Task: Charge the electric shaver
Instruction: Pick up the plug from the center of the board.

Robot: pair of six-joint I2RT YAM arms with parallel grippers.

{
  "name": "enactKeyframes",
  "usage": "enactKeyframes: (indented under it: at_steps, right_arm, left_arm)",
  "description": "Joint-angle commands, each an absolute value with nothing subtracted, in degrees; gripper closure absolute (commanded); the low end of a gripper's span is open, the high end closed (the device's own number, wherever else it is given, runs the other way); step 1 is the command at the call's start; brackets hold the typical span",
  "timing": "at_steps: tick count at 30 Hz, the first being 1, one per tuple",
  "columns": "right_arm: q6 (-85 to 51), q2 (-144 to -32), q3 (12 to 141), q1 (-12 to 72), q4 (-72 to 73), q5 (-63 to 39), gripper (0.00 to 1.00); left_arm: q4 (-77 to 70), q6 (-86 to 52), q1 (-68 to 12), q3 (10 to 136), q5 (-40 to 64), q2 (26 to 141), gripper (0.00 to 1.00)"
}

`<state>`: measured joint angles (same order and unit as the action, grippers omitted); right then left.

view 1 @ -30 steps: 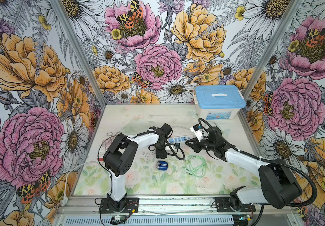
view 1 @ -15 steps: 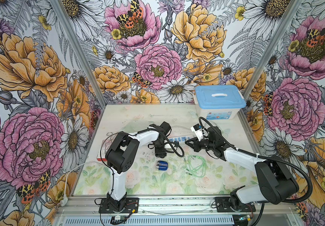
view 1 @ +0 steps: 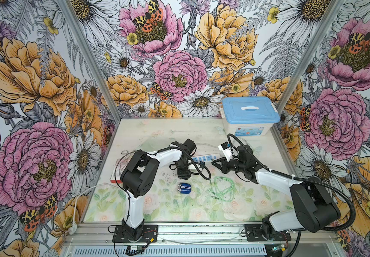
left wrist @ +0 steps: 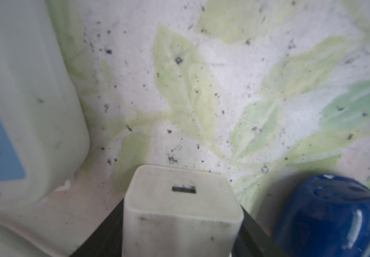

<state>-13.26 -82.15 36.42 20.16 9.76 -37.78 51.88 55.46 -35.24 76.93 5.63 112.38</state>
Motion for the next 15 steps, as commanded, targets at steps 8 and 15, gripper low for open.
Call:
enactKeyframes:
  at_steps: [8, 15]
  right_arm:
    - [-14.09, -79.85, 35.87, 19.60, 11.60, -38.22, 1.00]
    - [-14.24, -79.11, 35.33, 19.42, 11.34, -37.61, 1.00]
  left_arm:
    - [54.84, 54.16, -34.72, 75.34, 5.93, 113.47, 0.30]
    - [54.76, 52.10, -34.99, 76.53, 7.56, 113.32, 0.69]
